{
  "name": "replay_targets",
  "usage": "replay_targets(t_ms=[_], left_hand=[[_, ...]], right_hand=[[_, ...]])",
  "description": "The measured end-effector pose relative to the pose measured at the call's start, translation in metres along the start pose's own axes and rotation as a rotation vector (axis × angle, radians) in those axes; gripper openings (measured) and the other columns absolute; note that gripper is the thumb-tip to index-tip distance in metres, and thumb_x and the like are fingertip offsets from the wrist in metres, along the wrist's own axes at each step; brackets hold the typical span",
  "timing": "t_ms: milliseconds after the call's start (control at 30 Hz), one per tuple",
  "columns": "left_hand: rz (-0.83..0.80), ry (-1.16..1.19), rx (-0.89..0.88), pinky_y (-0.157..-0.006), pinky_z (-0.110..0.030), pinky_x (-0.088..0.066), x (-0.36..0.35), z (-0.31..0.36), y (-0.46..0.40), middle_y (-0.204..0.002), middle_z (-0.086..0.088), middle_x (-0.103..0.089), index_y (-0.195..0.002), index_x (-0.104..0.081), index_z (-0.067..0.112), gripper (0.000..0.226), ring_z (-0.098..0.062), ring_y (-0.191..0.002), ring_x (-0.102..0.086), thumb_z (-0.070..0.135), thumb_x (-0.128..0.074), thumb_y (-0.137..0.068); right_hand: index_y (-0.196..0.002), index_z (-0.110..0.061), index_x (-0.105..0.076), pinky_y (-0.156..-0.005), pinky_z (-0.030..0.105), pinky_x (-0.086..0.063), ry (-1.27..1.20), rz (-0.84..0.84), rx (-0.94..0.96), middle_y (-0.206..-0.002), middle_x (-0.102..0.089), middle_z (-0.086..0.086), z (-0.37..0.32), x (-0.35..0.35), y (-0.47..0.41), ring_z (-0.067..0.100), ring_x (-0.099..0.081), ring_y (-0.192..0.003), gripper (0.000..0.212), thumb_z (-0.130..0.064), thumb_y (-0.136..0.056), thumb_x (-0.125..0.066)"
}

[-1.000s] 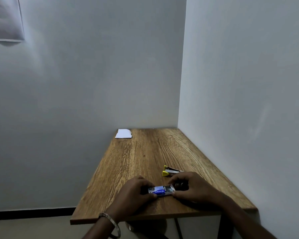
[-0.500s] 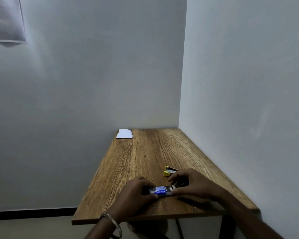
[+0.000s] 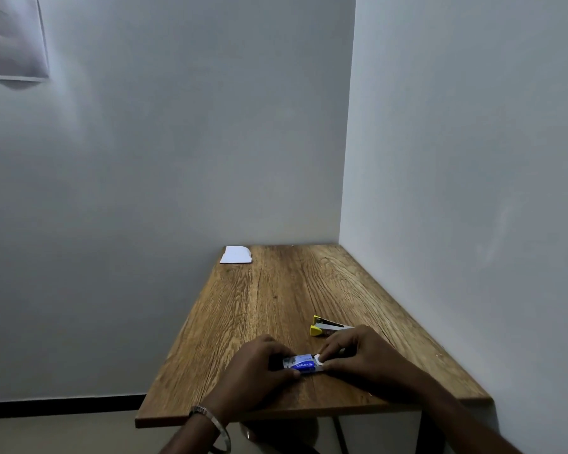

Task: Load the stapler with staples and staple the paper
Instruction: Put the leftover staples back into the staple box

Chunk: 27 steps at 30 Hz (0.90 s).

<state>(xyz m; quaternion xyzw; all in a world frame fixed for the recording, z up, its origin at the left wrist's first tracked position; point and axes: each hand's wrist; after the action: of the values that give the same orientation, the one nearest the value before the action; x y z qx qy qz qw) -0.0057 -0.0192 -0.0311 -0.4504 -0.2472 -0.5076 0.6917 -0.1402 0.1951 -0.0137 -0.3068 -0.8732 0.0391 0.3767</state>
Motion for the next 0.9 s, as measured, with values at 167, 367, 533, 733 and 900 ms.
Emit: replay_targets(t_ms=[167,367,533,733,900], left_hand=[[0.002,-0.003,0.003,-0.083,-0.017,-0.049,-0.001,-0.002,-0.001,-0.111,0.016,-0.059,-0.119,-0.066,0.034,0.035,0.002,-0.095,-0.055,0.044,-0.068,-0.086],[-0.008,-0.008,0.006,-0.087,-0.026,-0.052,0.001,-0.002,0.000,-0.112,0.013,-0.059,-0.119,-0.066,0.031,0.036,0.000,-0.097,-0.056,0.044,-0.068,-0.086],[-0.003,-0.011,-0.005,-0.084,-0.020,-0.051,0.001,-0.002,0.000,-0.112,0.015,-0.059,-0.120,-0.065,0.032,0.035,0.000,-0.096,-0.055,0.042,-0.068,-0.087],[0.001,0.001,0.004,-0.082,-0.018,-0.050,0.000,-0.004,0.000,-0.111,0.016,-0.058,-0.119,-0.066,0.033,0.035,0.002,-0.095,-0.055,0.043,-0.069,-0.086],[-0.003,-0.009,-0.002,-0.082,-0.017,-0.049,0.001,-0.003,0.000,-0.110,0.016,-0.059,-0.119,-0.066,0.033,0.035,0.002,-0.094,-0.055,0.043,-0.069,-0.086]], right_hand=[[-0.089,-0.027,-0.082,-0.084,0.013,-0.052,-0.001,0.022,0.033,-0.100,-0.076,-0.013,-0.001,-0.004,-0.002,0.003,-0.069,-0.101,0.013,-0.033,-0.078,-0.083],[-0.088,-0.030,-0.082,-0.084,0.014,-0.052,0.005,0.016,0.015,-0.100,-0.076,-0.015,-0.002,-0.005,-0.003,0.003,-0.070,-0.099,0.013,-0.036,-0.077,-0.083],[-0.089,-0.025,-0.082,-0.088,0.020,-0.054,0.018,0.005,-0.010,-0.100,-0.076,-0.014,-0.002,-0.010,-0.008,0.004,-0.070,-0.100,0.013,-0.030,-0.077,-0.082],[-0.087,-0.029,-0.074,-0.079,0.023,-0.057,0.041,0.074,-0.013,-0.093,-0.076,-0.010,-0.004,-0.018,-0.008,0.004,-0.072,-0.090,0.021,-0.036,-0.070,-0.084],[-0.097,-0.033,-0.067,-0.075,0.018,-0.054,0.042,0.095,-0.032,-0.095,-0.076,-0.014,-0.004,-0.022,-0.010,0.000,-0.072,-0.089,0.035,-0.029,-0.068,-0.085]])
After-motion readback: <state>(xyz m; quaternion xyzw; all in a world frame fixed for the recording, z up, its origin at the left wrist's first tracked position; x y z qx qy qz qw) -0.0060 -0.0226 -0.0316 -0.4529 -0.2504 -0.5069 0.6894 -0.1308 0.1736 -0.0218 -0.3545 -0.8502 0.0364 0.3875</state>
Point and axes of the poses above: each hand's wrist, its own y-axis away from the middle knuckle, its own x-axis out of the back of the hand, z = x × y
